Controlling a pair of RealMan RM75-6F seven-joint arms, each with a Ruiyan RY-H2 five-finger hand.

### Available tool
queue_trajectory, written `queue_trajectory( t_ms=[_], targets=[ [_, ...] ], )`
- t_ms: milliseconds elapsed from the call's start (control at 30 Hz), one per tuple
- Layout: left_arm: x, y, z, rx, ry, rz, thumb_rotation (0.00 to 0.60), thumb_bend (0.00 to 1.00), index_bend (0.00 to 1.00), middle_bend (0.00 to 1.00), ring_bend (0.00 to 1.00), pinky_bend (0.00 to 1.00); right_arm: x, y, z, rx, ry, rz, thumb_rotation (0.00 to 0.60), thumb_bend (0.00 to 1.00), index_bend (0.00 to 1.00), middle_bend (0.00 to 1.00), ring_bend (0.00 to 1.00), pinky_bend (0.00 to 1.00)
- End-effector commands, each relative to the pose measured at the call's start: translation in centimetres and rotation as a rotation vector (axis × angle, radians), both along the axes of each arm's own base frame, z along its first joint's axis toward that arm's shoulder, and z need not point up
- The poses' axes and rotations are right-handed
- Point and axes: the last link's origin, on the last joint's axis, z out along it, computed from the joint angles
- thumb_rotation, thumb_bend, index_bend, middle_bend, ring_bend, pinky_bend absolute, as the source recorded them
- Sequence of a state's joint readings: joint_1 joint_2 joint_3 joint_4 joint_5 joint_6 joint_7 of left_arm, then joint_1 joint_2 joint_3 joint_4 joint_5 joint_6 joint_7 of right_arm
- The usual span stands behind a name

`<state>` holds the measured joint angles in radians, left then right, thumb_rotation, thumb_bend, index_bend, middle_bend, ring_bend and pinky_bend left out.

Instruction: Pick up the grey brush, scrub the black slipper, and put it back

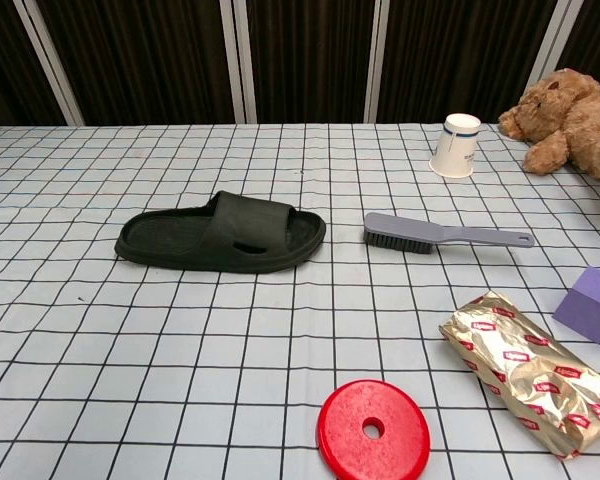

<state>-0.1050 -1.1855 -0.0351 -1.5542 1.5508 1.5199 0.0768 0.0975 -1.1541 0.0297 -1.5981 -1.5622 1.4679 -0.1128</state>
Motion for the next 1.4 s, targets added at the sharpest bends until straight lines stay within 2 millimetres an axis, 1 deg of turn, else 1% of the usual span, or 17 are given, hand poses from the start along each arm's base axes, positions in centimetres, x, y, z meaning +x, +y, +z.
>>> queue_trajectory(
  t_ms=[33,300,367,400,433,467,533,667,733,833,933,1000,1200,1400],
  targets=[
    [0.0,0.0,-0.1,-0.003,0.001,0.003,0.6,0.05,0.0,0.0,0.0,0.04,0.0,-0.1,-0.2,0.005,0.001,0.0,0.6,0.41,0.0,0.0,0.0,0.05],
    [0.1,0.1,-0.2,0.001,-0.004,-0.01,0.6,0.06,0.0,0.0,0.0,0.04,0.5,-0.7,-0.9,0.01,-0.01,0.022,0.6,0.41,0.0,0.0,0.0,0.05],
    [0.3,0.3,-0.2,0.011,-0.005,-0.027,0.6,0.06,0.0,0.0,0.0,0.04,1.0,-1.5,-1.4,0.029,-0.012,0.035,0.6,0.41,0.0,0.0,0.0,0.05],
    [0.4,0.4,-0.3,0.017,-0.004,-0.039,0.6,0.06,0.0,0.0,0.0,0.04,1.6,-2.4,-1.8,0.041,-0.012,0.051,0.6,0.41,0.0,0.0,0.0,0.05],
    [0.7,0.6,-0.3,0.026,-0.001,-0.05,0.6,0.06,0.0,0.0,0.0,0.04,2.6,-4.1,-2.5,0.056,-0.008,0.084,0.6,0.41,0.0,0.0,0.0,0.05],
    [0.9,0.7,-0.3,0.03,0.001,-0.052,0.6,0.06,0.0,0.0,0.0,0.04,3.0,-5.2,-2.9,0.068,0.0,0.082,0.6,0.41,0.0,0.0,0.0,0.05],
    [1.2,1.0,-0.3,0.036,0.001,-0.055,0.6,0.06,0.0,0.0,0.0,0.04,3.9,-6.8,-3.8,0.103,0.006,0.083,0.6,0.41,0.0,0.01,0.0,0.05],
    [1.5,1.5,-0.2,0.045,0.004,-0.063,0.6,0.06,0.0,0.0,0.0,0.04,5.6,-8.9,-5.4,0.165,0.005,0.09,0.6,0.41,0.0,0.04,0.0,0.06],
    [1.4,1.5,-0.3,0.044,0.004,-0.061,0.6,0.06,0.0,0.0,0.0,0.04,6.3,-9.6,-6.2,0.187,0.013,0.097,0.6,0.41,0.0,0.06,0.02,0.07],
    [1.1,1.6,-0.3,0.039,0.006,-0.053,0.6,0.06,0.0,0.0,0.0,0.04,7.6,-10.5,-7.5,0.208,0.021,0.113,0.6,0.41,0.05,0.11,0.06,0.11],
    [0.8,1.8,-0.4,0.03,0.007,-0.04,0.6,0.06,0.0,0.0,0.0,0.04,8.7,-11.1,-8.6,0.22,0.026,0.132,0.6,0.41,0.1,0.15,0.08,0.11],
    [0.6,2.0,-0.5,0.019,0.009,-0.028,0.6,0.06,0.0,0.0,0.0,0.04,9.7,-11.8,-9.6,0.225,0.031,0.139,0.6,0.41,0.12,0.17,0.09,0.12],
    [0.4,2.3,-0.5,0.011,0.007,-0.017,0.6,0.06,0.0,0.0,0.0,0.04,11.5,-13.4,-11.6,0.251,0.013,0.098,0.6,0.41,0.13,0.17,0.1,0.12],
    [0.2,2.5,-0.6,0.002,0.004,-0.009,0.6,0.06,0.0,0.0,0.0,0.04,13.1,-14.1,-12.9,0.276,0.005,0.07,0.6,0.41,0.12,0.17,0.1,0.12]
  ],
)
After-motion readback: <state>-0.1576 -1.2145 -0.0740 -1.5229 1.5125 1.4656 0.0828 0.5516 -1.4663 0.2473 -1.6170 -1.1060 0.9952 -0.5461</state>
